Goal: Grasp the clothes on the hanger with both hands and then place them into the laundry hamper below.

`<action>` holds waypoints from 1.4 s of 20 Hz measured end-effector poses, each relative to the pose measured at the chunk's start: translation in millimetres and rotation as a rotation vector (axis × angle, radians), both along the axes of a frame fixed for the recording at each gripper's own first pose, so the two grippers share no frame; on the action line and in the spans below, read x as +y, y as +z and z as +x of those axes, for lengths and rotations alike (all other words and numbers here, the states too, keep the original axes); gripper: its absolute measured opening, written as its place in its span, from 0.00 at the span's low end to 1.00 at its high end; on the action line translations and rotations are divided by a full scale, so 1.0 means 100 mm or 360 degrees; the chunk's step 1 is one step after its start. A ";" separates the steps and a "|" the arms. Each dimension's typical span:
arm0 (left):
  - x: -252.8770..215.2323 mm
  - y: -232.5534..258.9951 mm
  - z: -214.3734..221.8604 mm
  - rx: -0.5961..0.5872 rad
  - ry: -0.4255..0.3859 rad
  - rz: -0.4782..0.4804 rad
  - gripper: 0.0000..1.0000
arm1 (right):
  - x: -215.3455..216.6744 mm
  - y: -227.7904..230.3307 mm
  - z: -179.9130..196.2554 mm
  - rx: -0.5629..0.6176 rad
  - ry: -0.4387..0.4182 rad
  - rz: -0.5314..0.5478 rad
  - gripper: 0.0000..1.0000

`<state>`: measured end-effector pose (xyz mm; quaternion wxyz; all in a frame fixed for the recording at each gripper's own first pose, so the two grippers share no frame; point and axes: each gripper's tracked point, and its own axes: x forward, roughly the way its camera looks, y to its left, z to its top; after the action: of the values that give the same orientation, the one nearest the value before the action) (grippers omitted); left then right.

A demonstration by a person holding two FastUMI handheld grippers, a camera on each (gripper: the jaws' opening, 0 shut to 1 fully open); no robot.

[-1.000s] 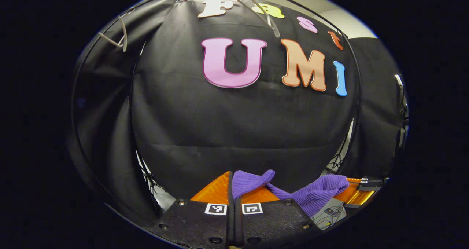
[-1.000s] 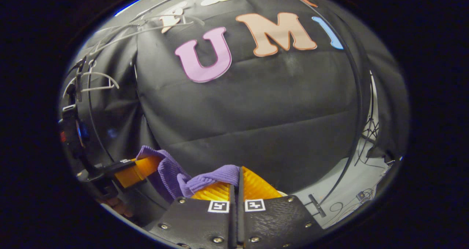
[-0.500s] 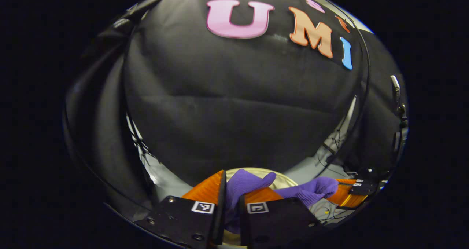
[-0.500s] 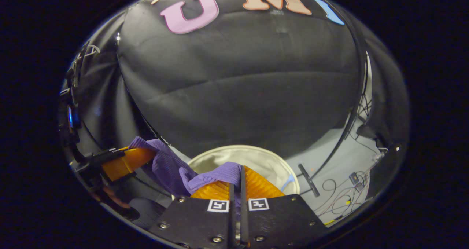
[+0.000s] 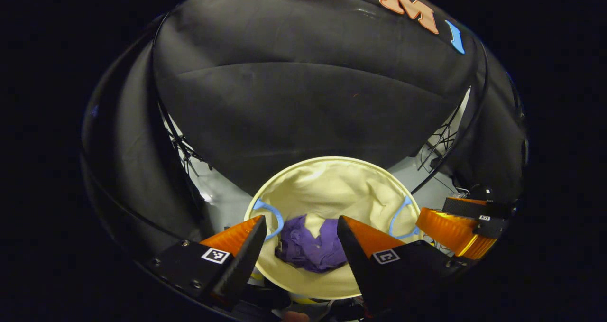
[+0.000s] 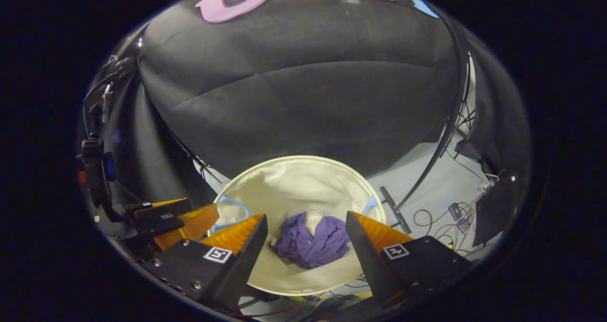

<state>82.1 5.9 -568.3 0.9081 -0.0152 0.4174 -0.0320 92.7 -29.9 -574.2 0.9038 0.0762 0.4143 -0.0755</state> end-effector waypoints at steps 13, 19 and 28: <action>0.01 1.45 0.29 -0.0385 0.0035 -0.0065 0.94 | 0.15 1.27 0.29 -0.0322 0.0013 -0.0037 0.99; 0.12 2.23 0.29 -0.0554 0.0049 -0.0062 0.94 | 0.26 1.99 0.31 -0.0489 0.0045 -0.0055 0.99; 0.09 3.30 0.23 -0.0805 -0.0035 -0.0047 0.94 | 0.30 2.97 0.12 -0.0678 0.0076 -0.0145 0.99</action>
<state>105.4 15.2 -238.1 0.9829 -0.0154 0.1766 -0.0508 104.6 0.4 -276.8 0.9750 0.0397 0.2118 -0.0548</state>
